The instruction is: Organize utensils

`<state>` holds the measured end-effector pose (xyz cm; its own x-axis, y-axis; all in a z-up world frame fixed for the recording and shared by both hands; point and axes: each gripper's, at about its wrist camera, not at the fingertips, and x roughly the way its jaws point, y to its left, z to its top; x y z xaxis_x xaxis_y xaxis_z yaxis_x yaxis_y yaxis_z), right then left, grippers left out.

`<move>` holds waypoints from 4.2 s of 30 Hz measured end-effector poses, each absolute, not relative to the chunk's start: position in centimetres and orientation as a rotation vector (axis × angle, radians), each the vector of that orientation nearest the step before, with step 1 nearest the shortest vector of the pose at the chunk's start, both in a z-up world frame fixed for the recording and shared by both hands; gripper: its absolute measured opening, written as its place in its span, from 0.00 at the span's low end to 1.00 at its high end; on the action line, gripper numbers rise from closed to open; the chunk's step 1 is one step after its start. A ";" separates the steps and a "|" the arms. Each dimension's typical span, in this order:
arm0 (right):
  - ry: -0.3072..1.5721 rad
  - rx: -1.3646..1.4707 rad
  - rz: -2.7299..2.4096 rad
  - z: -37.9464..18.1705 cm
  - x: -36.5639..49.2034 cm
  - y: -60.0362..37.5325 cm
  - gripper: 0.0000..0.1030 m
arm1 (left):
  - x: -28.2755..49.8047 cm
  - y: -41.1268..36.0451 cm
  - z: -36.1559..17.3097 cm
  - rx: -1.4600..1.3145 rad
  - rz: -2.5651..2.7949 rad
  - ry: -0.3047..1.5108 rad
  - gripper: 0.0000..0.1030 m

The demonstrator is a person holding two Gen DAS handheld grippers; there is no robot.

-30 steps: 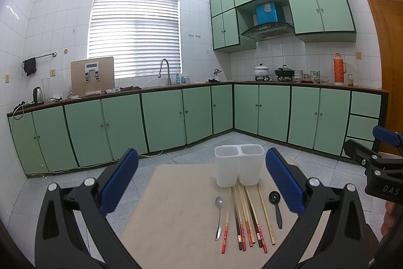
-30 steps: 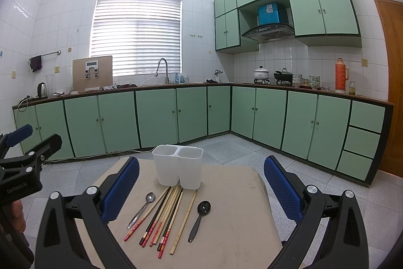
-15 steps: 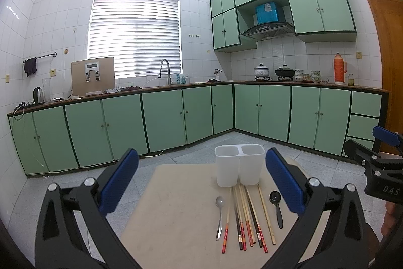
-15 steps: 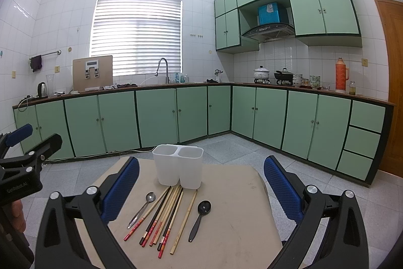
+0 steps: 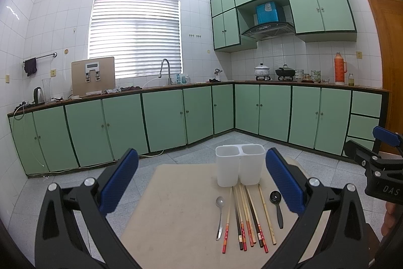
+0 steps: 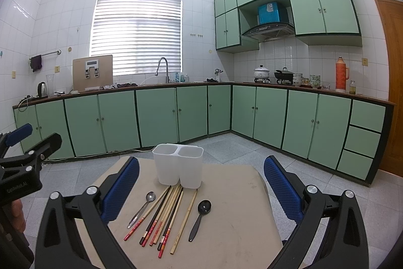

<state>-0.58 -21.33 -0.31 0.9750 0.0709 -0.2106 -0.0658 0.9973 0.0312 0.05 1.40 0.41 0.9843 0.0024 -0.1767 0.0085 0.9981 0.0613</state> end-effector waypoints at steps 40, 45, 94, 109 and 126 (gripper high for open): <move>0.569 0.002 -0.018 -7.9 10.1 -22.5 0.94 | 11.2 5.3 -8.8 0.098 0.036 0.606 0.95; 0.654 0.005 -0.007 -10.0 13.8 -21.8 0.89 | 15.6 5.0 -11.2 0.072 0.013 0.726 0.95; 0.988 0.116 0.055 -19.2 26.3 -21.2 0.65 | 29.7 3.3 -19.7 0.028 -0.081 0.978 0.73; 0.998 0.093 0.031 -19.1 26.6 -20.4 0.38 | 28.6 1.4 -19.2 0.027 -0.099 0.950 0.25; 0.657 0.124 0.195 -14.0 22.7 -22.0 0.33 | 22.7 4.1 -14.2 -0.071 -0.122 0.667 0.23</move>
<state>22.67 -22.03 -13.96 0.7745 0.2186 -0.5936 -0.1404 0.9744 0.1756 22.72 4.13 -14.22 0.7792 -0.1352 -0.6120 0.0896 0.9905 -0.1047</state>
